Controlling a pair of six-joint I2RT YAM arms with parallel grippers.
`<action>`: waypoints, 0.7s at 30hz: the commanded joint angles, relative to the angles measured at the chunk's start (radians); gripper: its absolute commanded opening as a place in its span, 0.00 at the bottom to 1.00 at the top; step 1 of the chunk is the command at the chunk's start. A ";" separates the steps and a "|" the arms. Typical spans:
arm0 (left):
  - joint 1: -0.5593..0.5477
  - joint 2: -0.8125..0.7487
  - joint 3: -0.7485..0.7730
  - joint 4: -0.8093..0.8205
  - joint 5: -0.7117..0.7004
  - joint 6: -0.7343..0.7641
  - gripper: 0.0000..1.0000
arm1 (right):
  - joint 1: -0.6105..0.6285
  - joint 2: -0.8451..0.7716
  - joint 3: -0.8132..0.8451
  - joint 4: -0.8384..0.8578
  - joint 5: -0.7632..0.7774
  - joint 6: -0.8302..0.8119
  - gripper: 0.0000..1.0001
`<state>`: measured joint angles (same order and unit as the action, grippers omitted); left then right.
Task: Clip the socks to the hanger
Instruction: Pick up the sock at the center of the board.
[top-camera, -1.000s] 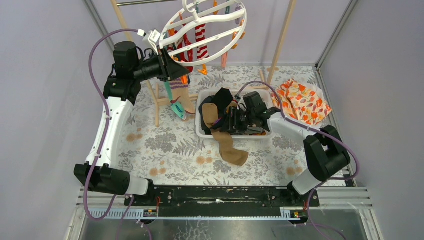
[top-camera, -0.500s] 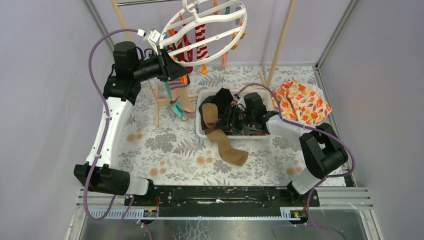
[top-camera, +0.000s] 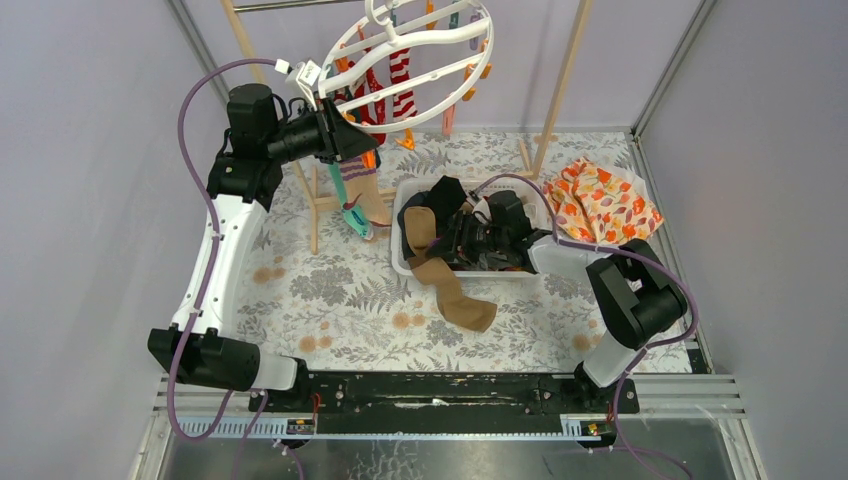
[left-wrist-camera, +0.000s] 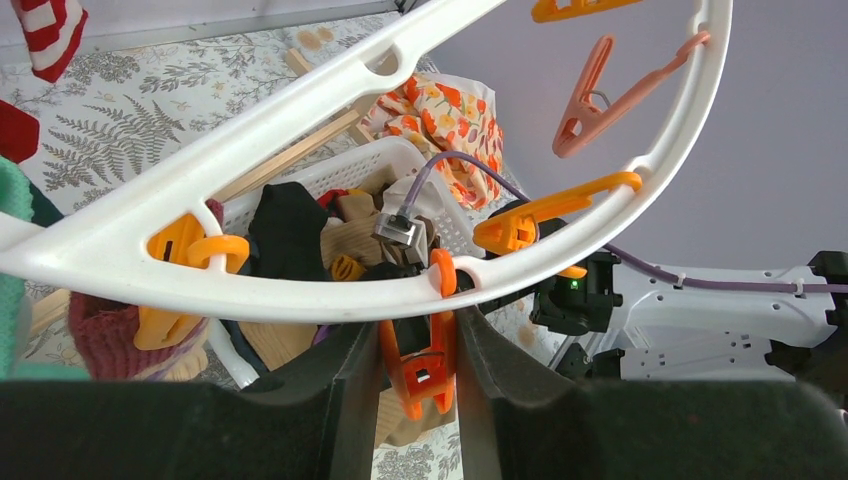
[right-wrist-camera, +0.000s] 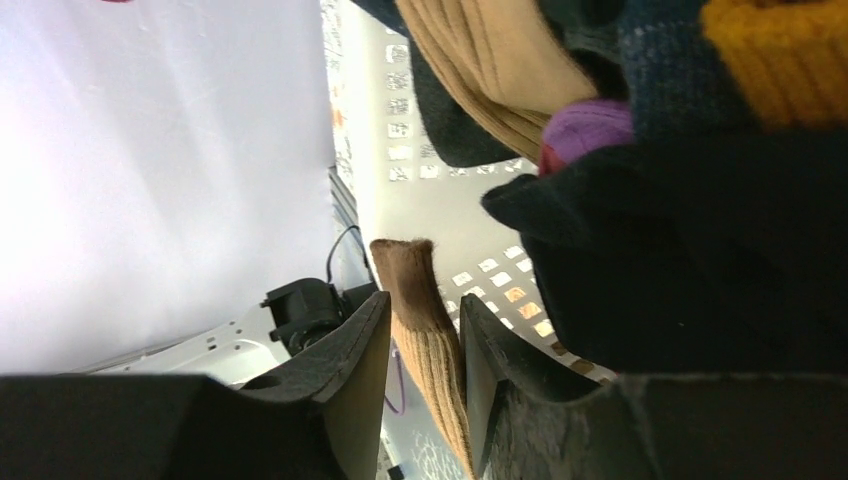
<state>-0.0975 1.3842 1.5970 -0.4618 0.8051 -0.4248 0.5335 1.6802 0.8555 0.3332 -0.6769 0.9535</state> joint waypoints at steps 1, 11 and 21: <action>0.001 -0.030 -0.007 0.029 0.034 -0.003 0.00 | -0.007 -0.004 -0.019 0.171 -0.051 0.101 0.38; 0.002 -0.029 -0.007 0.028 0.039 -0.005 0.00 | -0.008 -0.022 -0.051 0.226 -0.018 0.122 0.26; 0.001 -0.030 -0.006 0.028 0.041 -0.002 0.00 | -0.007 -0.084 -0.072 0.210 -0.014 0.119 0.48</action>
<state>-0.0975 1.3804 1.5967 -0.4576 0.8055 -0.4274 0.5308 1.6661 0.7975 0.5095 -0.6960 1.0752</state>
